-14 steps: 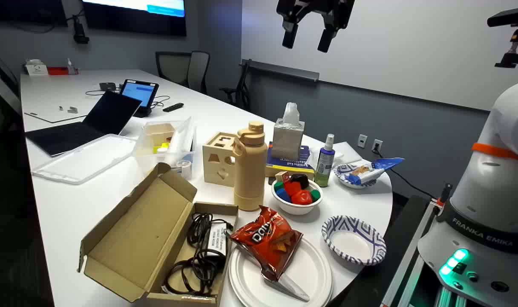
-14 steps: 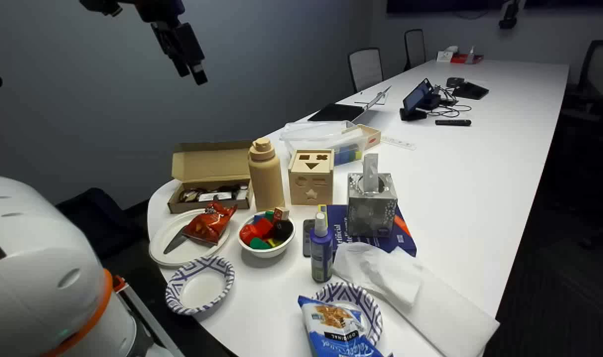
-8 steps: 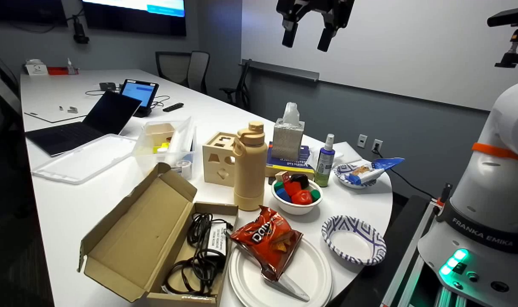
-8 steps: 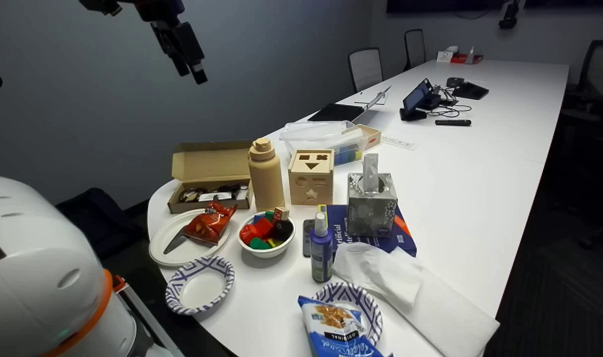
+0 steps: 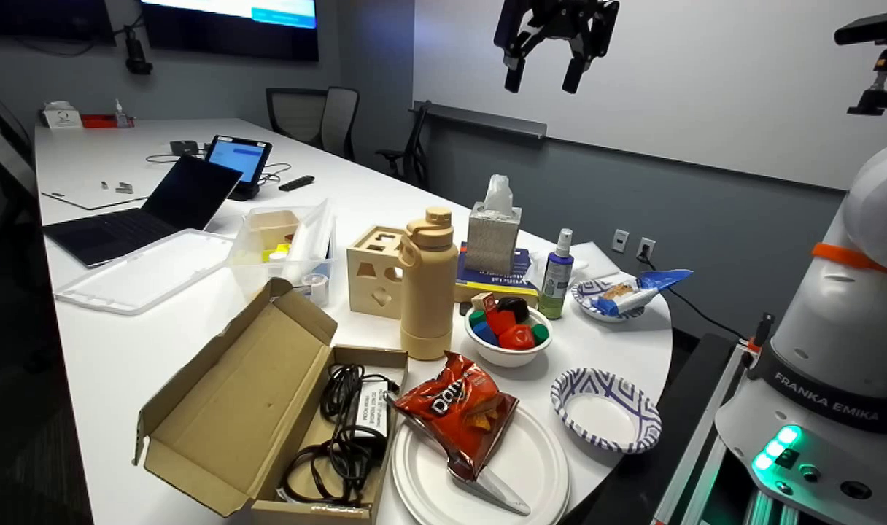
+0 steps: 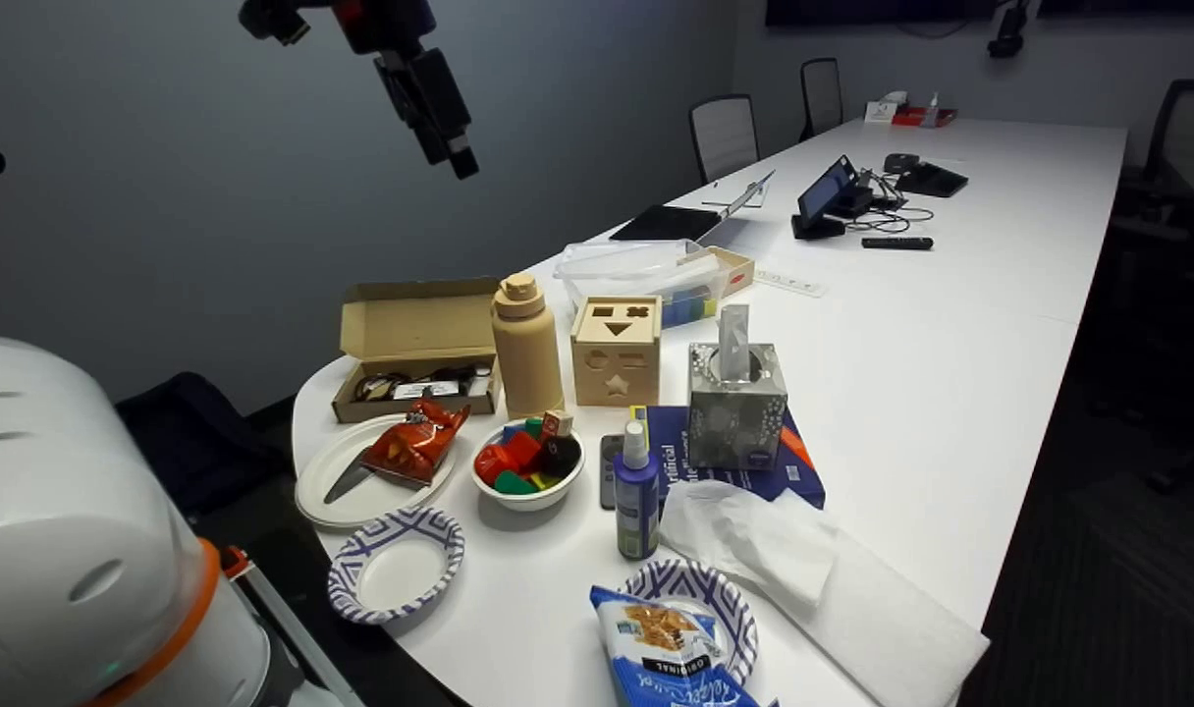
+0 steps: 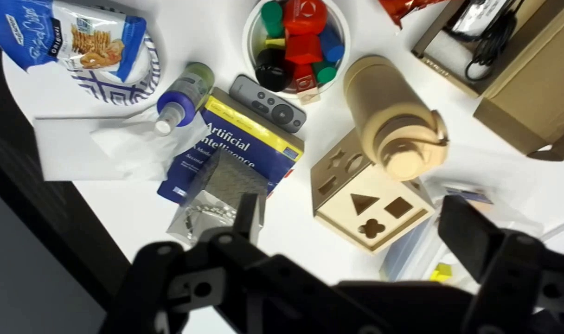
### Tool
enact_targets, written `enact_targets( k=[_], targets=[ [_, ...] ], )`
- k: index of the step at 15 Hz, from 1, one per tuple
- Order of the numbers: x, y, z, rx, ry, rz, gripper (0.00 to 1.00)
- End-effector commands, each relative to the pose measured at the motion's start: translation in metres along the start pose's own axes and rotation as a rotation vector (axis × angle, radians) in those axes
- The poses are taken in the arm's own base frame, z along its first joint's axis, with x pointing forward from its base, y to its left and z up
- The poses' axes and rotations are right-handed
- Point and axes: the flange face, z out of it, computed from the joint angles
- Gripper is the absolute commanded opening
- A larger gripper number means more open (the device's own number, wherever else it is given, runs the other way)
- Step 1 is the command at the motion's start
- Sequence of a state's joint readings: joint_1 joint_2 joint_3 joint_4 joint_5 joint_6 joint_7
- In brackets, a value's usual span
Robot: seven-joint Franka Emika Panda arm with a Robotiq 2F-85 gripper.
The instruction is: Move the blue bottle to the left
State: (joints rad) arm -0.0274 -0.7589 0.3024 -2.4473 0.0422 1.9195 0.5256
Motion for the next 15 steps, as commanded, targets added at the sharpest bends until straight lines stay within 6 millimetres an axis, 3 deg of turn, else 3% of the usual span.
enact_targets(
  k=[1,4,7,15],
  targets=[
    [0.026,0.042,0.026,-0.013,-0.007,0.118,1.0],
    [0.039,0.078,0.055,-0.03,-0.035,0.233,1.0],
    [0.041,0.105,0.087,-0.04,-0.057,0.326,1.0],
    [0.019,0.142,0.172,-0.032,-0.101,0.484,1.0]
  ],
)
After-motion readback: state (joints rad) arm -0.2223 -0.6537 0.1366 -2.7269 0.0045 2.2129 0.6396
